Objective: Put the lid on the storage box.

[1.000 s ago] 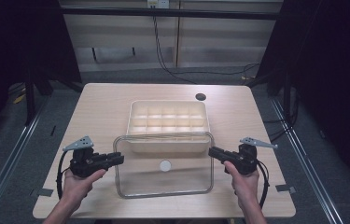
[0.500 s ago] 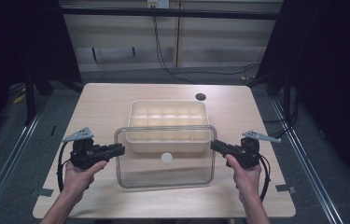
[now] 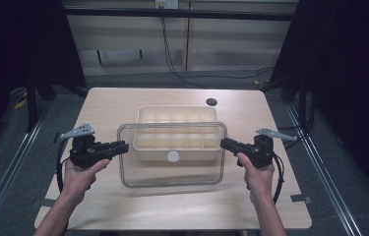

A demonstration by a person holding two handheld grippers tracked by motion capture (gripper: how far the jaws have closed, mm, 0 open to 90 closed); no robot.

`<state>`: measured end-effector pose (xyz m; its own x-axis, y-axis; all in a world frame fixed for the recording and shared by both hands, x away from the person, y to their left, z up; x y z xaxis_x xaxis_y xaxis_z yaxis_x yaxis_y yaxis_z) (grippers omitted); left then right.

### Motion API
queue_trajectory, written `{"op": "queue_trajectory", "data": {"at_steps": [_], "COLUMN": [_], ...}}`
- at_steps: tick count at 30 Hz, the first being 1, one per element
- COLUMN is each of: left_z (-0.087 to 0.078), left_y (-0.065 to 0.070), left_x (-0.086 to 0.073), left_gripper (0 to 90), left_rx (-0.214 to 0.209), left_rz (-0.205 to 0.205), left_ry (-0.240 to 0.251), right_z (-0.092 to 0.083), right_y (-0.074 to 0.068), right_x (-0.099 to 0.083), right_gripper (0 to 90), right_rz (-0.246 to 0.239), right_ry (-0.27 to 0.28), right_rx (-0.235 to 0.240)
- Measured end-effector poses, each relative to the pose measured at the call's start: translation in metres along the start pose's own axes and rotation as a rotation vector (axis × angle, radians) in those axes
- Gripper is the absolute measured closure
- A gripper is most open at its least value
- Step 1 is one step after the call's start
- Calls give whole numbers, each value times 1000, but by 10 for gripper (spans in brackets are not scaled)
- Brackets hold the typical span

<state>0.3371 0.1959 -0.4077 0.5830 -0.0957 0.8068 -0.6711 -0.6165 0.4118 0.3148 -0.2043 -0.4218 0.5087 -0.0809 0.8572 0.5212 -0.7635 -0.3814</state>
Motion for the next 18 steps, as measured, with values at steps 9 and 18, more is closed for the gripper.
{"op": "queue_trajectory", "data": {"at_steps": [9, 18], "left_z": [-2, -3], "left_y": [-2, -3], "left_x": [18, 35], "left_gripper": [723, 721], "left_rx": [1, 13], "left_rz": [-4, 11], "left_ry": [26, 39], "right_z": [4, 7], "right_y": [-2, -2], "right_x": [21, 36], "right_gripper": [749, 749], "right_rz": [-23, -29], "right_ry": [15, 30], "right_rx": [0, -7]}}
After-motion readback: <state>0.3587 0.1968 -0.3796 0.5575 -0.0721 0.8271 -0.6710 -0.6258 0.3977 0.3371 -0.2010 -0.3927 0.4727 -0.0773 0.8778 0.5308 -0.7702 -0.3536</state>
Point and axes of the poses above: each handheld gripper's, and its own axes: z roughly forward along the jaws, x roughly out of its top, y roughly to its right, the point moved 5 cm from there along z, roughly forward along the jaws, and after that the axes turned 6 degrees about -z, right-handed, at the moved point
